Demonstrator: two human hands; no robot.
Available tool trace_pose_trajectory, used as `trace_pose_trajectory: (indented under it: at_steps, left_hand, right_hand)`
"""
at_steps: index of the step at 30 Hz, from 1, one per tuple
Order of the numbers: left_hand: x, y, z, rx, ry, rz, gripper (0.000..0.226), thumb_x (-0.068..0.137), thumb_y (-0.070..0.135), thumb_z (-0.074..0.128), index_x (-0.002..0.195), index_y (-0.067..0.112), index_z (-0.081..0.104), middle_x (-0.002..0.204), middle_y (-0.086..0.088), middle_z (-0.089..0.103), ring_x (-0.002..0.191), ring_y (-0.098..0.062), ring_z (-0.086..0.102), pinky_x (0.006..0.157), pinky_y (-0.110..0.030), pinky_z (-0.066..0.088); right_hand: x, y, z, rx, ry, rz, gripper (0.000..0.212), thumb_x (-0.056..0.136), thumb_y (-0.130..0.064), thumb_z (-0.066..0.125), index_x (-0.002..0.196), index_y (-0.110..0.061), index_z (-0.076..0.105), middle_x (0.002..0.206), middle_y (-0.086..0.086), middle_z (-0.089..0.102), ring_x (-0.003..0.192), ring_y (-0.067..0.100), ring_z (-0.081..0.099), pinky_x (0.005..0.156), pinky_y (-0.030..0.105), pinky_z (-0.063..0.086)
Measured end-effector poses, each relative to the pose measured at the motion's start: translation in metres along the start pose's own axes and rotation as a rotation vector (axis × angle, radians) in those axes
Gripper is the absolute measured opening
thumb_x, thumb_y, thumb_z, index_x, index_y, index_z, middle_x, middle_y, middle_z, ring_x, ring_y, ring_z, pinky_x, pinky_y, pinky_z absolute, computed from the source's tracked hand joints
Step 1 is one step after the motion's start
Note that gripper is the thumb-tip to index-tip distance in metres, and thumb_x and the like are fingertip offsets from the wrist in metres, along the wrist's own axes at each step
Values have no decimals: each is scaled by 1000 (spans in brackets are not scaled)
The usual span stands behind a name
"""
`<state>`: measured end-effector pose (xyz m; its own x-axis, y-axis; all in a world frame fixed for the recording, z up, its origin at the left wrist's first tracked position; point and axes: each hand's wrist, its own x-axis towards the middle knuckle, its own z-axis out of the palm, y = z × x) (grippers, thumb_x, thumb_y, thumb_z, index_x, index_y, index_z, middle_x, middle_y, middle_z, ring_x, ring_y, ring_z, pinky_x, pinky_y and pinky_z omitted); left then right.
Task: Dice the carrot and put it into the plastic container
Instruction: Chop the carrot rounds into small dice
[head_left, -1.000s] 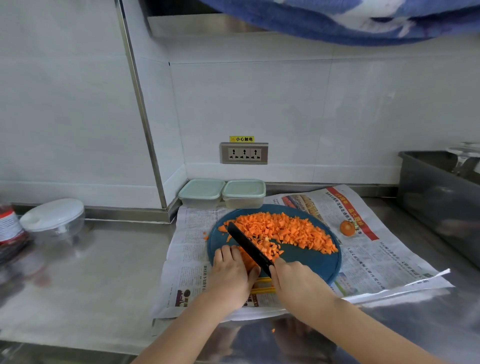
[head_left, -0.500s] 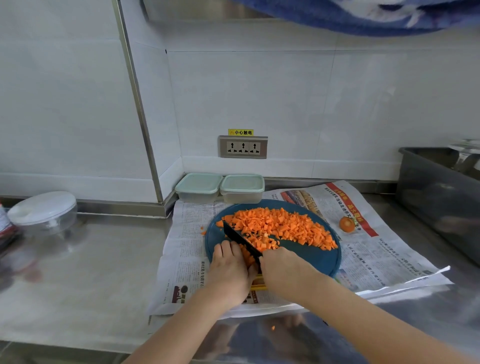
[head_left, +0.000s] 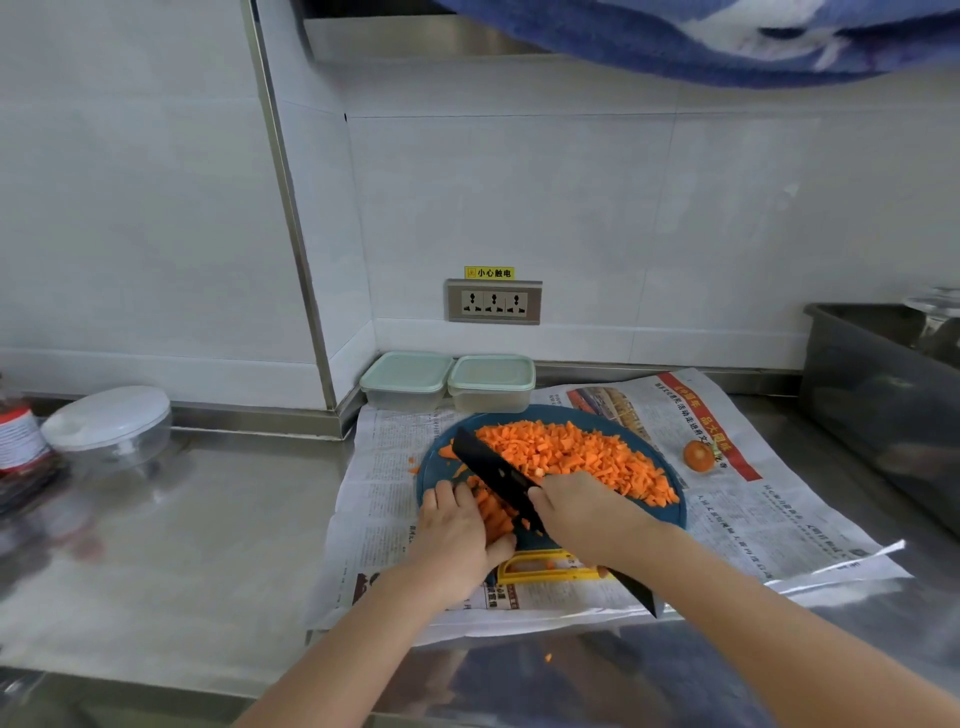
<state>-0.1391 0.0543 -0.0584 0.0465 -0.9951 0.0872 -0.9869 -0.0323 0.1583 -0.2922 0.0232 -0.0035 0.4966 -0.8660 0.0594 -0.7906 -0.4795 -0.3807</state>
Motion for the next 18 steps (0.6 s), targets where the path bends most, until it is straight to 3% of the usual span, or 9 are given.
trace_pose_trajectory:
  at_steps: [3, 5, 7, 11, 14, 16, 18]
  left_hand:
    - [-10, -4, 0, 14, 36, 10, 77, 92, 61, 37, 144, 7, 18, 136, -8, 29, 126, -22, 27, 108, -29, 24]
    - [-16, -6, 6, 41, 64, 6, 78, 92, 65, 23, 144, 7, 19, 136, -8, 30, 127, -21, 26, 109, -29, 23]
    - [-21, -3, 6, 60, 81, 9, 87, 84, 69, 3, 142, 8, 23, 134, -7, 32, 124, -21, 28, 108, -28, 23]
    - [-20, -1, 9, 55, 115, -8, 65, 96, 58, 15, 136, 10, 31, 132, -6, 34, 121, -20, 30, 106, -28, 26]
    - [-23, 3, 10, 64, 175, 19, 80, 84, 59, -3, 125, 8, 43, 121, -7, 43, 111, -21, 39, 100, -30, 33]
    - [-22, 5, 9, 71, 239, 29, 72, 89, 55, 4, 117, 7, 50, 113, -7, 47, 104, -22, 44, 95, -31, 39]
    - [-20, 2, 10, 70, 226, 45, 54, 98, 50, 16, 124, 10, 42, 121, -6, 40, 111, -20, 38, 100, -29, 33]
  right_hand:
    - [-9, 4, -5, -49, 37, 16, 39, 104, -21, 26, 66, -26, 31, 63, -3, 39, 53, 6, 34, 49, 19, 28]
    - [-19, 2, 0, 33, 162, -22, 38, 102, -19, 28, 65, -23, 31, 59, -8, 27, 47, 7, 26, 44, 22, 25]
    - [-27, 2, 7, 44, 163, 10, 37, 103, -23, 31, 66, -22, 31, 58, -6, 27, 45, 11, 25, 42, 25, 21]
    - [-39, -1, 17, -53, 24, 63, 38, 104, -35, 27, 68, -23, 29, 65, -1, 39, 53, 15, 35, 46, 27, 23]
    - [-39, -3, 19, -84, 14, 78, 35, 104, -35, 26, 75, -19, 35, 66, -1, 39, 54, 15, 36, 46, 27, 24]
    - [-39, -6, 20, -107, -8, 92, 37, 104, -35, 25, 71, -21, 32, 67, -2, 39, 54, 13, 36, 46, 27, 24]
    - [-40, -8, 19, -92, -31, 104, 39, 104, -35, 26, 67, -24, 28, 67, -2, 40, 54, 12, 37, 46, 26, 25]
